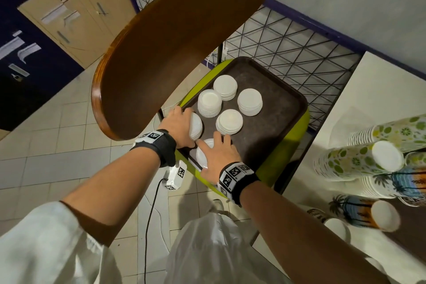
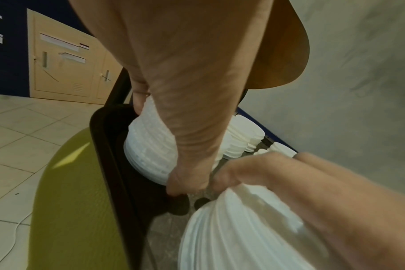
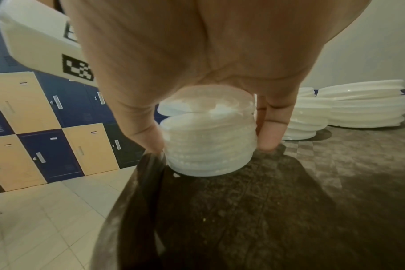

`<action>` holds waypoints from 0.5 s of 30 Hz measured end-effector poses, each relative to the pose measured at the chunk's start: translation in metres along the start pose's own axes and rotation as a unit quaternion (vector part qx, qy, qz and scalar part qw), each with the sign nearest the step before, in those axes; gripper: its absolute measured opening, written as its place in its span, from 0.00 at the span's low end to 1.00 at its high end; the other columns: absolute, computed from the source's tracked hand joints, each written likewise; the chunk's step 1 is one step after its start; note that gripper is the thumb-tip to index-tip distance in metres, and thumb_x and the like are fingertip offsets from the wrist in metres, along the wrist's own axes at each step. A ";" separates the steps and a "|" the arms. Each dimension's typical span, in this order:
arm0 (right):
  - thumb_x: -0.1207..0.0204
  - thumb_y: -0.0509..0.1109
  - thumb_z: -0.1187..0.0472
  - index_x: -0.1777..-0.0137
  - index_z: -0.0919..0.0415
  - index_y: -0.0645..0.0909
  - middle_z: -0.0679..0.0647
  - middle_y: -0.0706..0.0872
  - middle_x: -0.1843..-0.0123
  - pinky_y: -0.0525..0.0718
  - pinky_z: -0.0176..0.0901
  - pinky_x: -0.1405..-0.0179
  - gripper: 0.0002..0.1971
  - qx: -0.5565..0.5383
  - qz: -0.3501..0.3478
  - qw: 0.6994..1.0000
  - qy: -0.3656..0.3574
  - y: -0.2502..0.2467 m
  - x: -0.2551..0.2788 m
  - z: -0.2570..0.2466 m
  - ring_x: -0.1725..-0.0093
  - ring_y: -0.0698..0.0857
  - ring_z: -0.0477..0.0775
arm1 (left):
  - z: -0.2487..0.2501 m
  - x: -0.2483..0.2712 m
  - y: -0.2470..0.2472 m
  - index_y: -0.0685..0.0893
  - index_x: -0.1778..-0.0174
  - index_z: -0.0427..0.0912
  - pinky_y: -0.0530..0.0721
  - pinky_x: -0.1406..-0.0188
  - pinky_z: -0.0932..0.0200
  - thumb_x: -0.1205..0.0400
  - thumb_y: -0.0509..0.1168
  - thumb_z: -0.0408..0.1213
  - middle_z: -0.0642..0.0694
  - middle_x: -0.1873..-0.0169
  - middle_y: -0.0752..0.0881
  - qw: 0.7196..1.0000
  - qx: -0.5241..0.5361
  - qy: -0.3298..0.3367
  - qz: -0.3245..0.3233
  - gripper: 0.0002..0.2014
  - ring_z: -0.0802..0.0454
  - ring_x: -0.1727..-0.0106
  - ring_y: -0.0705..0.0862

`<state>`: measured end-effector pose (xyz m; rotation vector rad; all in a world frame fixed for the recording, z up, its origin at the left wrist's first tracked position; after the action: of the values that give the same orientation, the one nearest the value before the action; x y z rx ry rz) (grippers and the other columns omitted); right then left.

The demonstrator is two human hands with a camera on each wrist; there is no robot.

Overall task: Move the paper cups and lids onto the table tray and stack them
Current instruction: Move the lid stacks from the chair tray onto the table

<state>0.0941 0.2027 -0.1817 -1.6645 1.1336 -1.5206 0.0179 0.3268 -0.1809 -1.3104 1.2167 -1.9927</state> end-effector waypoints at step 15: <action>0.31 0.78 0.44 0.18 0.35 0.55 0.61 0.62 0.24 0.75 0.59 0.36 0.45 0.016 -0.026 0.999 0.022 0.014 0.003 0.009 0.29 0.65 0.66 | 0.007 0.008 0.004 0.59 0.16 0.55 0.85 0.33 0.38 0.36 0.83 0.60 0.39 0.30 0.76 0.999 -0.036 0.008 0.005 0.56 0.36 0.28 0.77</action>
<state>0.1003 0.1928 -0.1939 -1.6575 1.0903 -1.6060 0.0205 0.3156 -0.1792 -1.3224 1.3123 -1.9735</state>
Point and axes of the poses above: each hand's wrist, its own x-axis away from the middle knuckle, its own y-axis out of the palm, z = x × y, the point moved 10 cm from there along -x, towards the middle knuckle
